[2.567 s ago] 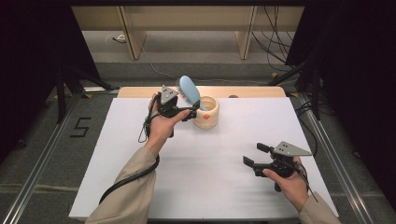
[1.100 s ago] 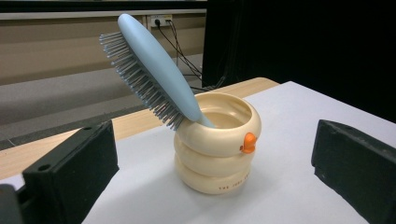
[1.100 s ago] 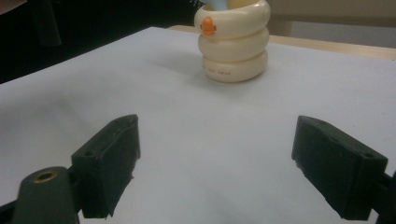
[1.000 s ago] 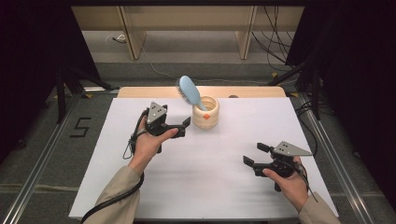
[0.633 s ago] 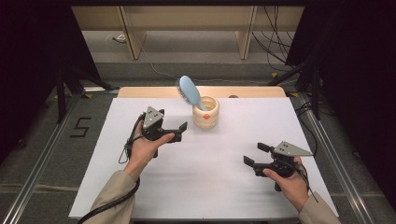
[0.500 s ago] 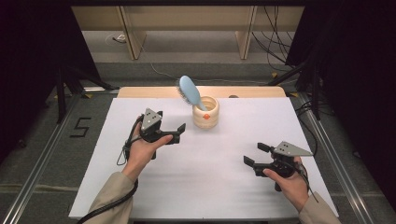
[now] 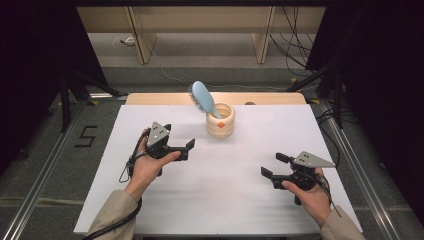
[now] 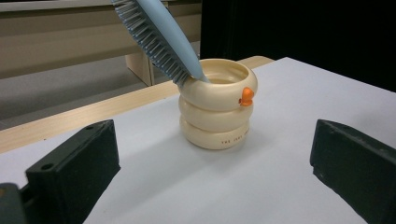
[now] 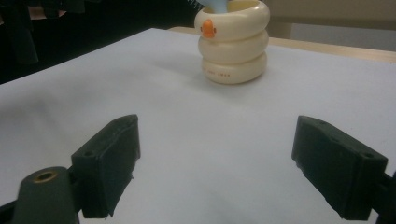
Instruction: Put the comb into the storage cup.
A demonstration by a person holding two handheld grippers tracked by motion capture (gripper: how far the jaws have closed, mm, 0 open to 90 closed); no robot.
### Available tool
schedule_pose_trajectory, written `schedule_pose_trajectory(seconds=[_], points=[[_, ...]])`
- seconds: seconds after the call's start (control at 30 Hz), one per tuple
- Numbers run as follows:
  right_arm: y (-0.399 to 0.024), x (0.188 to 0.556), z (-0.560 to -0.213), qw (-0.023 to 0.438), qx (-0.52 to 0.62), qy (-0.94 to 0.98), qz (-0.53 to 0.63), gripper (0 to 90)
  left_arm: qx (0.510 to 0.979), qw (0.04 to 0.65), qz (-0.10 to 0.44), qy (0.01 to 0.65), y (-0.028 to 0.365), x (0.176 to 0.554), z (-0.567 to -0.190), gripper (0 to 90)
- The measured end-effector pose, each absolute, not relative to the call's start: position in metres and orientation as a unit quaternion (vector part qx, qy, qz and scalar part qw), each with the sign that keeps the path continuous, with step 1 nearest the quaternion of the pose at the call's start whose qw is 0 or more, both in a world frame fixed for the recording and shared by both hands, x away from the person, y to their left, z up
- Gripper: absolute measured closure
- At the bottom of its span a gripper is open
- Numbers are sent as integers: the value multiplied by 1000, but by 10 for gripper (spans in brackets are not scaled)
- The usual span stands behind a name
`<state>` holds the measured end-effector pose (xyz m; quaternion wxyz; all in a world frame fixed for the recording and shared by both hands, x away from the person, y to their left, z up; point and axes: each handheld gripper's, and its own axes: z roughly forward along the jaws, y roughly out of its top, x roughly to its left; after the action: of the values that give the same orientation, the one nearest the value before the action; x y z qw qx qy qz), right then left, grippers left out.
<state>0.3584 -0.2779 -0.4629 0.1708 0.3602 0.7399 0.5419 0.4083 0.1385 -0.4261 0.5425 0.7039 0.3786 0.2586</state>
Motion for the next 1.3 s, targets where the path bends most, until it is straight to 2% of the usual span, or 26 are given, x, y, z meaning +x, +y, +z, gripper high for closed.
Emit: schedule_pose_trajectory(seconds=[0.73,1.3], points=[[-284,356,-462,177,356,745,536,162,732,520,268,349,157,391,-441,17],[-293,353,-464,182,364,742,533,161,737,503,265,365,187,381,-460,28]])
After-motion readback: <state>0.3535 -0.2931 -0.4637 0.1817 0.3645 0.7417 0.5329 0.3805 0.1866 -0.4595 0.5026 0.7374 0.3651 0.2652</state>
